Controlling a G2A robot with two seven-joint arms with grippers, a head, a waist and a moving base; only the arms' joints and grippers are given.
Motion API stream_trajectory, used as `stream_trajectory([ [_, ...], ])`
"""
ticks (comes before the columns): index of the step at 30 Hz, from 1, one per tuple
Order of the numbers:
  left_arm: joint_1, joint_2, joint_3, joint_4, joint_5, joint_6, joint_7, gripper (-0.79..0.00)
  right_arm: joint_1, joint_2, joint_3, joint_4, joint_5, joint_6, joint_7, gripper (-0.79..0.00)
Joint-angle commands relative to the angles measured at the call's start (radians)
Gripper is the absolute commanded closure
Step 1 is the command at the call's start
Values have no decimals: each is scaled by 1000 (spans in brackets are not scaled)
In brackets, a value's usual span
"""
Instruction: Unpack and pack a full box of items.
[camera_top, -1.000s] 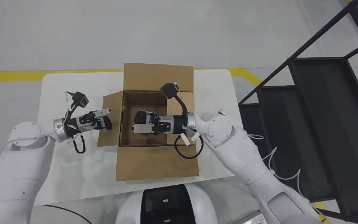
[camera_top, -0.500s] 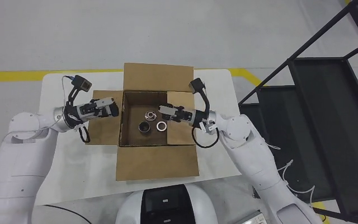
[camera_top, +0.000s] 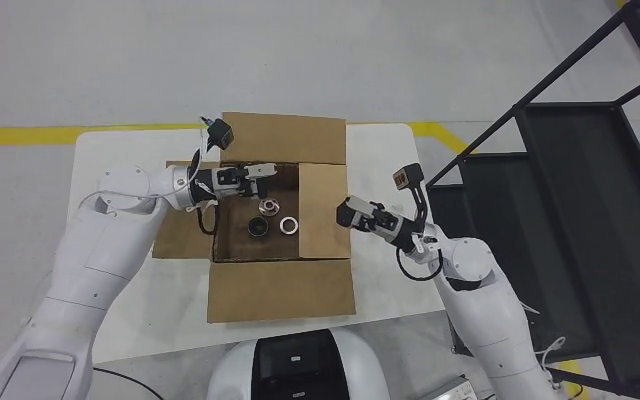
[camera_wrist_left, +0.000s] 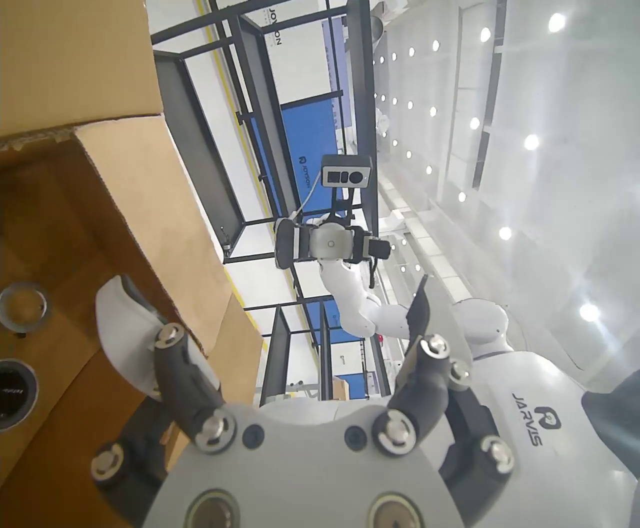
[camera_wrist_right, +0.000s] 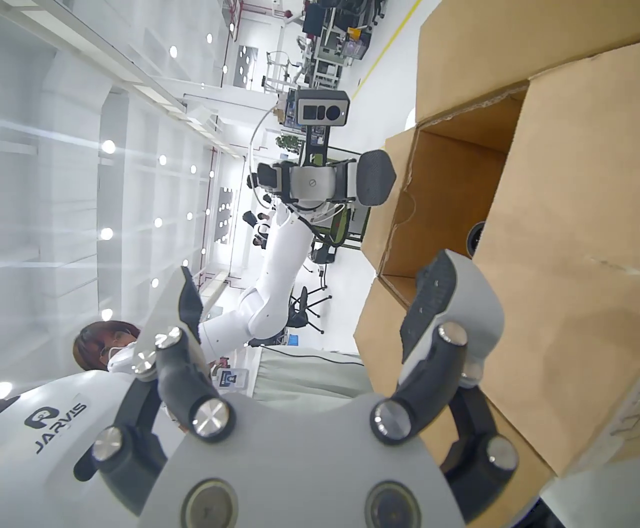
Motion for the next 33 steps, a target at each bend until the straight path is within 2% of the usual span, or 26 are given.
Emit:
stream_trajectory([
  [1,-26,-20,37,49,-19,-12,29,-785,-7,1,-1,1,7,-7,-4,-785],
  [4,-50,-34,57,86,-14,-50,39,-785,-8,0,-18,9,33,-21,-3,-785],
  [16,-50,-34,57,86,-14,-50,39,-785,-6,0,-21,11,36,-21,-1,-785],
  [20,-37,-41,76,83,-2,7,61,-785,-11,2,-22,-9,12,-11,-7,-785],
  [26,-89,-102,194,177,31,10,116,-785,-61,15,39,-71,-2,3,-22,-785],
  [33,-160,-182,292,353,76,-34,203,-785,-135,23,91,-119,30,-18,-48,-785],
])
